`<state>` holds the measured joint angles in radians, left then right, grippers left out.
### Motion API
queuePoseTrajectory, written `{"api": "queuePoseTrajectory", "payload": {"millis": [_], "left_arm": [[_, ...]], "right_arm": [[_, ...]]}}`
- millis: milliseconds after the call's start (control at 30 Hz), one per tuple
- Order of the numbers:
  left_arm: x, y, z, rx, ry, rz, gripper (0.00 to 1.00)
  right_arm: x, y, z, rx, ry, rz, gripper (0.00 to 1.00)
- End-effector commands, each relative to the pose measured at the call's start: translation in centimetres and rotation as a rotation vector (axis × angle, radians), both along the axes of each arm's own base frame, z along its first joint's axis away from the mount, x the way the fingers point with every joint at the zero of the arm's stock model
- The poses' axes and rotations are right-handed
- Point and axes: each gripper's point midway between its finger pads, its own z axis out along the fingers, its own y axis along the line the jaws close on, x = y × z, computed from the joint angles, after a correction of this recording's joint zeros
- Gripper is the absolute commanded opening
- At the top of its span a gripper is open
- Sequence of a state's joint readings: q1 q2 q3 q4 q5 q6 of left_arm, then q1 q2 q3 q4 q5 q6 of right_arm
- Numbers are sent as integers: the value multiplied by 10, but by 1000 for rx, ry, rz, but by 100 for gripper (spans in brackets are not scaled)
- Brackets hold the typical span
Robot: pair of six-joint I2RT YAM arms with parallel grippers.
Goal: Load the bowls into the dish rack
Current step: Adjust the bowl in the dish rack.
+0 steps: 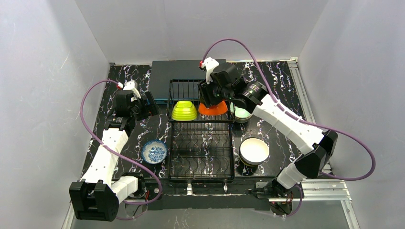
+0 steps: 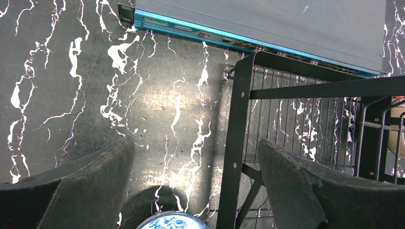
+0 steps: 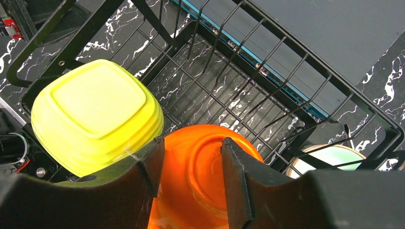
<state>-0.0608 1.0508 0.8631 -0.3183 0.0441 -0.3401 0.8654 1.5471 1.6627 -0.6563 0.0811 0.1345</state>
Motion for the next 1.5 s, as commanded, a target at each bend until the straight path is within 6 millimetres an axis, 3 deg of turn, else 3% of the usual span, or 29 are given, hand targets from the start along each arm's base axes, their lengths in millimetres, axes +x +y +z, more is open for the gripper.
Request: {"api": "queuePoseTrajectory", "payload": {"millis": [0,167,267,400,533,767,1133,1367,1467], "left_arm": [[-3,3,6,12,-19,2,98],[-3,3,7,10,-22,2,98],[-4,3,7,11,-20,2,98],[-3,3,7,11,-21,1,98],[-3,3,6,11,-18,1,98],[-3,3,5,12,-16,3,98],[-4,5,7,20,-24,7,98],[-7,11,7,34,-15,46,98],[-19,11,3,0,30,79,98]], "right_arm": [[-19,-11,7,-9,60,24,53],[-21,-20,10,-36,40,33,53],[-24,-24,7,-85,5,96,58],[-32,-28,17,-113,-89,224,85],[-40,-36,32,-105,-217,316,99],[-53,-45,56,-43,-379,375,99],[-53,-37,55,7,-323,350,99],[-58,-38,77,134,-346,286,99],[-63,-41,88,199,-361,265,99]]}}
